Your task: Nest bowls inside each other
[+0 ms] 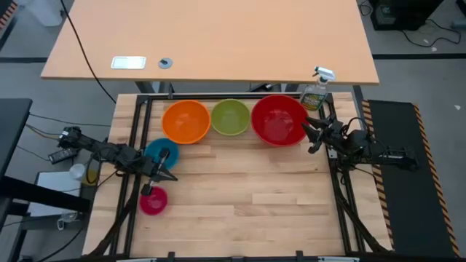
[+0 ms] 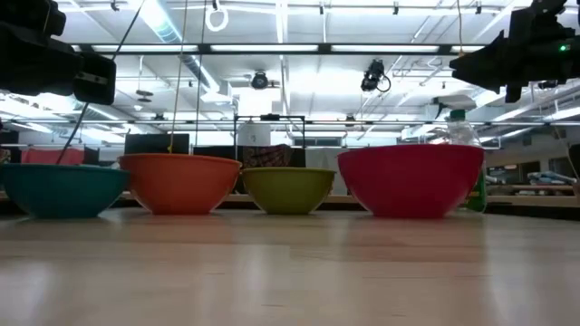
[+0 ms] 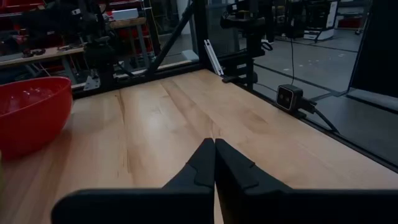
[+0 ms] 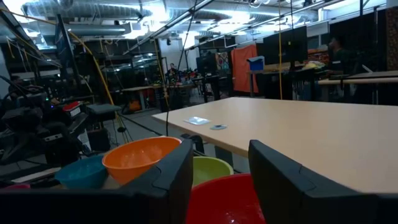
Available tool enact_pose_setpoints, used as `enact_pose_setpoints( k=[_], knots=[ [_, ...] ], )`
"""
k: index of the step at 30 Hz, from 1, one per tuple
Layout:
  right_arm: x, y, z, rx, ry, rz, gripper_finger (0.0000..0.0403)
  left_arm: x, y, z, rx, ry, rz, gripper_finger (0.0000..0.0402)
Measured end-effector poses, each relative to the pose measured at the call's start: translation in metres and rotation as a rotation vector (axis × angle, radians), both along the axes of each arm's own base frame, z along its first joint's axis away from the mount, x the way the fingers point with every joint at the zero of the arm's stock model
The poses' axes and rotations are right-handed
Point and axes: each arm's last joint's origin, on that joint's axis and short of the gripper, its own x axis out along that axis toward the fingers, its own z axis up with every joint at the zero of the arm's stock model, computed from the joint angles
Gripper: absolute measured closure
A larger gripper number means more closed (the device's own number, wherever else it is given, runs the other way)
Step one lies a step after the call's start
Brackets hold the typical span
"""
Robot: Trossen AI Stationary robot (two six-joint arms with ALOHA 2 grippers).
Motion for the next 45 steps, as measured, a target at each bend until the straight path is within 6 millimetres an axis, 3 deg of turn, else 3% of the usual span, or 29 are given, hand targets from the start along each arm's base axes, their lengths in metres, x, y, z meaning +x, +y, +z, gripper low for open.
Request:
enact_pose_setpoints(
  k=[30, 37, 45],
  knots=[
    [0.000, 0.000, 0.000, 0.000, 0.000, 0.000, 0.0241, 0.000, 0.000, 0.001, 0.005, -0.012, -0.001, 0.0395],
    [0.000, 0.000, 0.000, 0.000, -0.006, 0.000, 0.0241, -0.001, 0.000, 0.025, -0.189, -0.208, -0.002, 0.0395],
    [-0.006, 0.001, 0.023, -0.066, -0.229, 0.025, 0.0241, -0.005, 0.002, 0.043, -0.263, -0.377, -0.012, 0.0395]
  ],
)
